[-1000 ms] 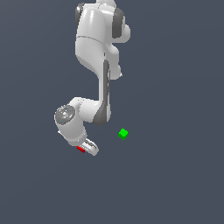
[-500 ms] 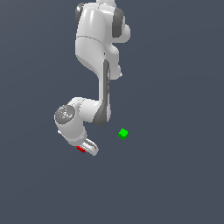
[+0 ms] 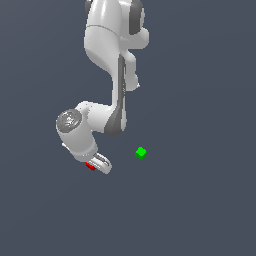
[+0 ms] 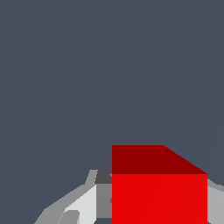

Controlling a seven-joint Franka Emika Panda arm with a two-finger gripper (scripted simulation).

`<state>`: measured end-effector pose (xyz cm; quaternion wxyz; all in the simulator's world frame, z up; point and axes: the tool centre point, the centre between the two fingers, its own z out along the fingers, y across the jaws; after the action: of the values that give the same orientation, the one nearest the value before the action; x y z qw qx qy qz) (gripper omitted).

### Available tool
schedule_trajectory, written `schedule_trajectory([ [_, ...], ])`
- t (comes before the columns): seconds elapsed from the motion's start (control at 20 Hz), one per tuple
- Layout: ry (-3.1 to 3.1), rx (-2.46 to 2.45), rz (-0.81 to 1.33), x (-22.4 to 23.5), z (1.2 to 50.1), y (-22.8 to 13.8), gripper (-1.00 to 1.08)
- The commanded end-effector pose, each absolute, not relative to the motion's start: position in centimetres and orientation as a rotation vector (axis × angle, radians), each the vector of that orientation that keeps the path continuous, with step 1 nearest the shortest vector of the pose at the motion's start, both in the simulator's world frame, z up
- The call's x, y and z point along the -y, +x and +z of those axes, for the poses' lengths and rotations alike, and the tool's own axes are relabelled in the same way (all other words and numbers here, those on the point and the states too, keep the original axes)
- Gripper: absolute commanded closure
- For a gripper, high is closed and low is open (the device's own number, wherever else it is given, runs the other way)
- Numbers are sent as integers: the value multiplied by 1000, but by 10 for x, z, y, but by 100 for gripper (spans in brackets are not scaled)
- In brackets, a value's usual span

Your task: Stack the red cube on top of the green cube.

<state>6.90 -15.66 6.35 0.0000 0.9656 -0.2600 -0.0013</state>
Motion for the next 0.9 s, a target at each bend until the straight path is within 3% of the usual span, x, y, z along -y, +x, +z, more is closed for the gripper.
schedule_trajectory([
  [0.0, 3034, 817, -1, 157, 84, 69, 108],
  [0.35, 3034, 817, -1, 157, 116, 70, 108],
  [0.85, 3034, 817, 2, 152, 118, 69, 108],
])
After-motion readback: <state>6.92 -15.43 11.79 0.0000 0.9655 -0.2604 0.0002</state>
